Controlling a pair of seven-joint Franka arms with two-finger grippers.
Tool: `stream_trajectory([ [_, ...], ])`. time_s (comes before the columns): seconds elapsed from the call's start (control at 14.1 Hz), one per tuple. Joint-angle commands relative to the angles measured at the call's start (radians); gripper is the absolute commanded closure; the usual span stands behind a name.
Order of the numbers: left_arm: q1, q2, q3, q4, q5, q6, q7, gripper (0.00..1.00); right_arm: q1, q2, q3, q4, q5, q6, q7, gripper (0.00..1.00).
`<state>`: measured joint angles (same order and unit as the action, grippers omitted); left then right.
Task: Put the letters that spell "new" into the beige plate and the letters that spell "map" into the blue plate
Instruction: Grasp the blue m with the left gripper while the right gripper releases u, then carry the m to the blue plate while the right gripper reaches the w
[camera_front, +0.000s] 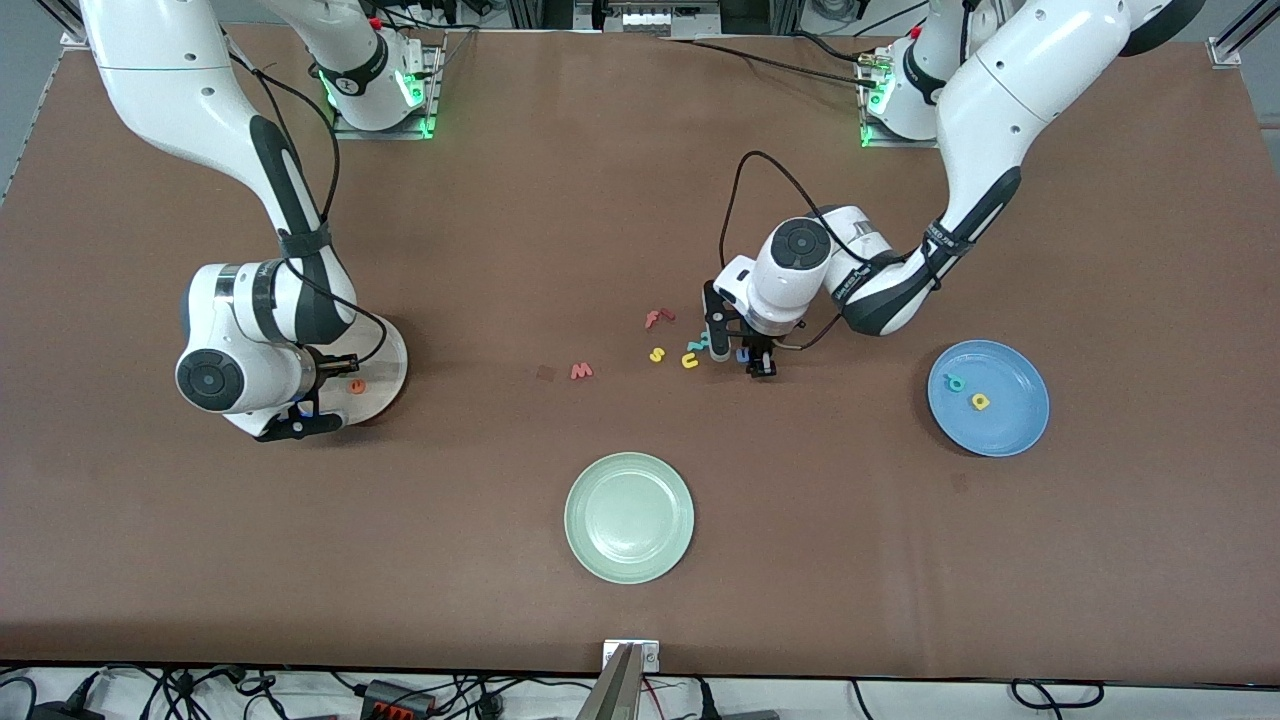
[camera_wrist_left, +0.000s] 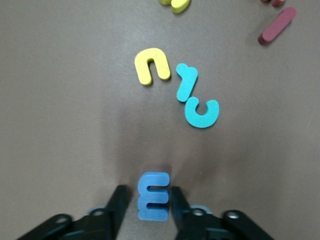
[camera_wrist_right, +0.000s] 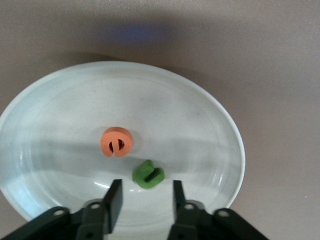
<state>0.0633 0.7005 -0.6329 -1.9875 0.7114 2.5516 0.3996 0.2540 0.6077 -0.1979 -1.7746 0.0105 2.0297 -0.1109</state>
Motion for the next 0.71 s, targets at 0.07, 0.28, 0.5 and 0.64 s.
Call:
stream_trajectory([
  [0.07, 0.022, 0.010, -0.001, -0.005, 0.031, 0.010, 0.013, 0.99, 0.024, -0.058, 0.040, 0.059, 0.015, -0.083, 0.008, 0.00],
  [0.28, 0.091, -0.061, -0.027, 0.001, 0.030, -0.089, 0.012, 0.99, 0.048, -0.052, 0.122, 0.144, 0.067, -0.086, 0.010, 0.00],
  [0.5, 0.209, -0.093, -0.102, 0.071, 0.028, -0.296, 0.005, 0.99, 0.129, -0.007, 0.143, 0.191, 0.166, -0.025, 0.075, 0.00],
  [0.64, 0.294, -0.113, -0.110, 0.101, 0.011, -0.405, 0.004, 0.99, 0.215, 0.027, 0.141, 0.192, 0.160, 0.059, 0.166, 0.13],
])
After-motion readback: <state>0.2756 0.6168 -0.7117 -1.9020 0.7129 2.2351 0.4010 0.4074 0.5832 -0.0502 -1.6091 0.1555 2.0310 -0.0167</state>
